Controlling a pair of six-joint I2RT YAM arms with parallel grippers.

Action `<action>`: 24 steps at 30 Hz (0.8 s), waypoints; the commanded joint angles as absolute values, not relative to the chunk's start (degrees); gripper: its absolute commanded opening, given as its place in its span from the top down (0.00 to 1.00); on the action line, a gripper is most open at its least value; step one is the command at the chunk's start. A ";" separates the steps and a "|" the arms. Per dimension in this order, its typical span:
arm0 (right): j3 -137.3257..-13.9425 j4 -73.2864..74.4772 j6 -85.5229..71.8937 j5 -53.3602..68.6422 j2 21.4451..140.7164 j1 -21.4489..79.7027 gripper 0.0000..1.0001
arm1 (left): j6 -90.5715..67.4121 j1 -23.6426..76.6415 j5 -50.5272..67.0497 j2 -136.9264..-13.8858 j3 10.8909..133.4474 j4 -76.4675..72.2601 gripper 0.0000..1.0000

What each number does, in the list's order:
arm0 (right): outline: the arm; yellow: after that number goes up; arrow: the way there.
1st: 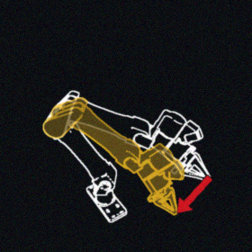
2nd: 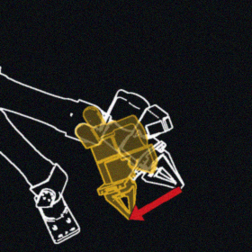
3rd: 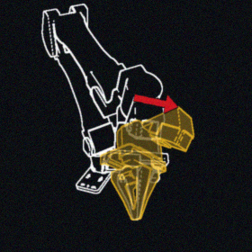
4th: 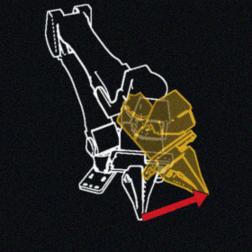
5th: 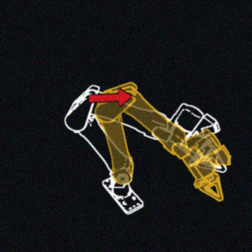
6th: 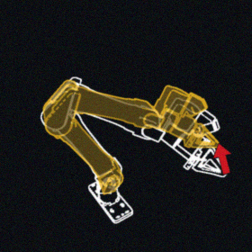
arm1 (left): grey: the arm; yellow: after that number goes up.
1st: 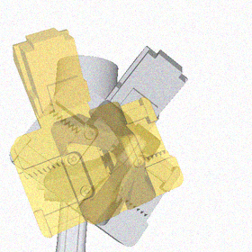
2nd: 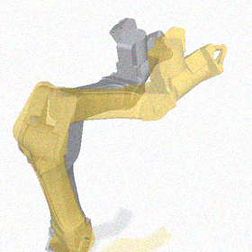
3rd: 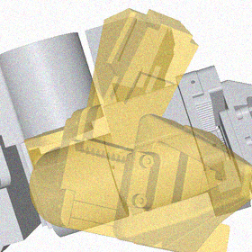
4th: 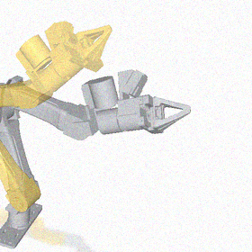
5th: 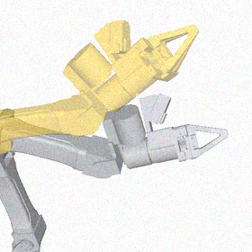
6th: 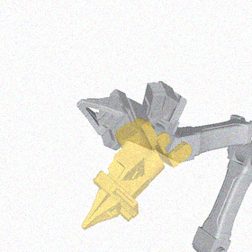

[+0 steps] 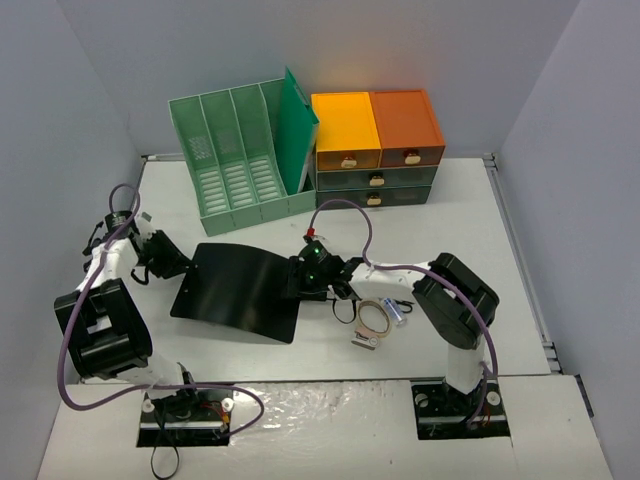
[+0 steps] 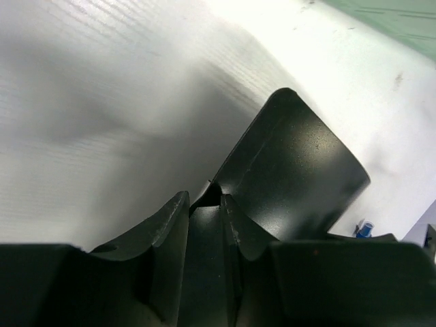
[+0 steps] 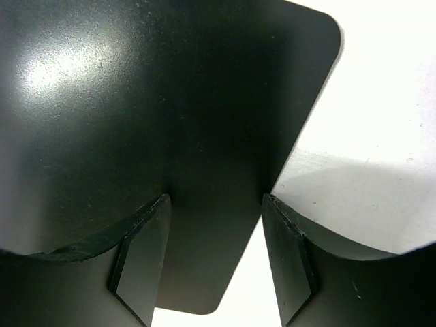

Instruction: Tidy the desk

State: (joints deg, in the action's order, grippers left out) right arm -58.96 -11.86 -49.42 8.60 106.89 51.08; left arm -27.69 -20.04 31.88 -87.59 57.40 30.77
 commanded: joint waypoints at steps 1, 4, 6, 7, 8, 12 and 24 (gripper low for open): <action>-57.44 -4.39 -48.27 6.74 113.16 54.01 0.47 | -30.06 -18.68 43.75 -83.87 60.10 41.68 1.00; -57.76 -3.85 -48.16 6.41 113.48 54.33 0.47 | -30.99 -18.72 44.77 -82.85 61.22 41.46 1.00; -58.10 -3.60 -48.17 6.32 113.65 54.58 0.46 | -31.82 -18.72 45.37 -82.34 62.06 41.13 1.00; -58.16 -3.47 -48.20 6.19 113.78 54.72 0.46 | -32.02 -18.72 45.76 -82.04 62.32 41.07 1.00; -58.23 -3.33 -48.23 6.06 113.91 54.85 0.46 | -32.22 -18.72 46.16 -81.75 62.59 41.00 1.00; -58.66 -2.66 -48.16 5.68 114.38 55.32 0.46 | -33.35 -18.72 48.30 -80.79 62.84 40.01 1.00; -60.74 -1.60 -49.18 4.43 116.13 57.14 0.46 | -34.43 -18.72 50.83 -76.67 63.21 41.03 1.00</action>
State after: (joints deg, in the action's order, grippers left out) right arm -62.82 -6.67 -48.00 2.62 108.76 53.91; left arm -31.69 -20.75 40.95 -79.41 62.40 32.74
